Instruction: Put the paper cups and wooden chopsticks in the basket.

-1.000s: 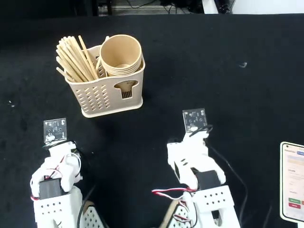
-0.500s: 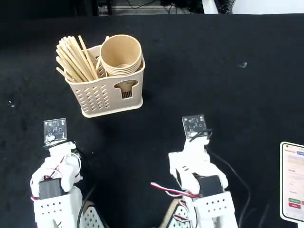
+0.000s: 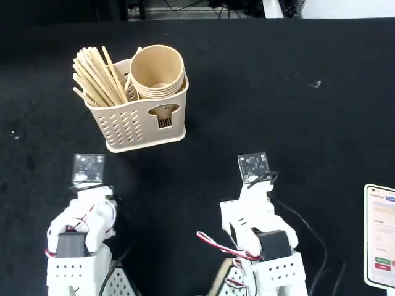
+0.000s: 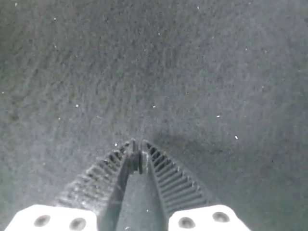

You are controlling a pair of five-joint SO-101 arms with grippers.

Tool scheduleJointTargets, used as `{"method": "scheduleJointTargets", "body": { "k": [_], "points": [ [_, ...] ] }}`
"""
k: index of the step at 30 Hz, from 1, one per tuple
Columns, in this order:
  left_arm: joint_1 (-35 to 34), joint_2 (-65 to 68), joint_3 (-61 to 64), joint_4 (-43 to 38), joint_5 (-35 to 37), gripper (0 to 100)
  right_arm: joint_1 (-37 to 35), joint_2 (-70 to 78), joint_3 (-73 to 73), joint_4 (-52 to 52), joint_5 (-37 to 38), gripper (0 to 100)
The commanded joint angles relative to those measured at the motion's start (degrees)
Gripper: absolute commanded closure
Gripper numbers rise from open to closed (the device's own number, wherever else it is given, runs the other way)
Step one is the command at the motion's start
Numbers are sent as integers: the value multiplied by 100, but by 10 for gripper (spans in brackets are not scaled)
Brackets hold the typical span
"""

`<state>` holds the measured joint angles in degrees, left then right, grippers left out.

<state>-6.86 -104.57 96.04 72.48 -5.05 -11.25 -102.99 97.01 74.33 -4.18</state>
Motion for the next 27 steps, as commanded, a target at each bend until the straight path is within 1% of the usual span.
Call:
{"method": "scheduleJointTargets", "body": {
  "k": [1, 27],
  "points": [
    [119, -35, 127, 18, -35, 963, 114, -549, -40, 44, 0, 984],
    [57, -9, 127, 18, -35, 963, 105, -549, -40, 44, 0, 984]
  ]
}}
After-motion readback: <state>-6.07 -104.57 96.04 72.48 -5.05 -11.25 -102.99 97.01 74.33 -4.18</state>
